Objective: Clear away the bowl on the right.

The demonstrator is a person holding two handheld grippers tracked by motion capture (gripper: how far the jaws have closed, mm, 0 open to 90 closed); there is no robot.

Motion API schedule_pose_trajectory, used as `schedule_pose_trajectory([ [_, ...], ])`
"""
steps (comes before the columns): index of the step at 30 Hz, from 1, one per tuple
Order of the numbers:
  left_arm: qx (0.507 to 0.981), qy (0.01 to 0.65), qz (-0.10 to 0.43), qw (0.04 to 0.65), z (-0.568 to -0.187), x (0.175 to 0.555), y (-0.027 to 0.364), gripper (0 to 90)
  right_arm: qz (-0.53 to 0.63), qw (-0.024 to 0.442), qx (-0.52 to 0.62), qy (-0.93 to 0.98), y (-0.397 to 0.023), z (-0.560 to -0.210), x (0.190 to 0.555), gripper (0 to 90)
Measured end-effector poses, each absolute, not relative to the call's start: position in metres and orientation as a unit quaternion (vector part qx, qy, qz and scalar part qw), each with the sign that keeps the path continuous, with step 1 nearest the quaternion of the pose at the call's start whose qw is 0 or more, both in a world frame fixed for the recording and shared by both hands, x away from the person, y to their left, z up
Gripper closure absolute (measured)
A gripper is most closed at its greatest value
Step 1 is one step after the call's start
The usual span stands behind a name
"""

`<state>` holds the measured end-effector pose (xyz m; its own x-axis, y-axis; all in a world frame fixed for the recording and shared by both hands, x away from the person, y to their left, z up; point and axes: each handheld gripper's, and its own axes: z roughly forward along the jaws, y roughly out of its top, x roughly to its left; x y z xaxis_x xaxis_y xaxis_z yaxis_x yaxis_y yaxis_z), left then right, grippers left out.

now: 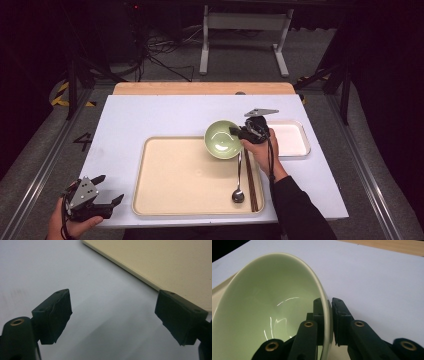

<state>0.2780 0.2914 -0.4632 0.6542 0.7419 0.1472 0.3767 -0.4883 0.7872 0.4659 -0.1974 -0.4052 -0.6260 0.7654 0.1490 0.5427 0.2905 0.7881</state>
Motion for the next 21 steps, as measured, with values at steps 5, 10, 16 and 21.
schedule_pose_trajectory([
  [5, 0.827, 0.337, 0.243, 0.378, -0.464, 0.278, 0.292, 14.9, 0.417, 0.121, 0.411, 0.801, -0.182, -0.412, 0.472, 82.1],
  [10, 0.827, 0.337, 0.243, 0.379, -0.464, 0.278, 0.292, 14.9, 0.408, 0.116, 0.416, 0.804, -0.172, -0.419, 0.478, 81.8],
  [16, 0.829, 0.336, 0.239, 0.377, -0.465, 0.278, 0.291, 14.9, 0.406, 0.109, 0.424, 0.802, -0.170, -0.425, 0.484, 82.5],
  [21, 0.830, 0.336, 0.238, 0.376, -0.465, 0.279, 0.290, 14.9, 0.398, 0.102, 0.434, 0.802, -0.172, -0.429, 0.487, 83.3],
])
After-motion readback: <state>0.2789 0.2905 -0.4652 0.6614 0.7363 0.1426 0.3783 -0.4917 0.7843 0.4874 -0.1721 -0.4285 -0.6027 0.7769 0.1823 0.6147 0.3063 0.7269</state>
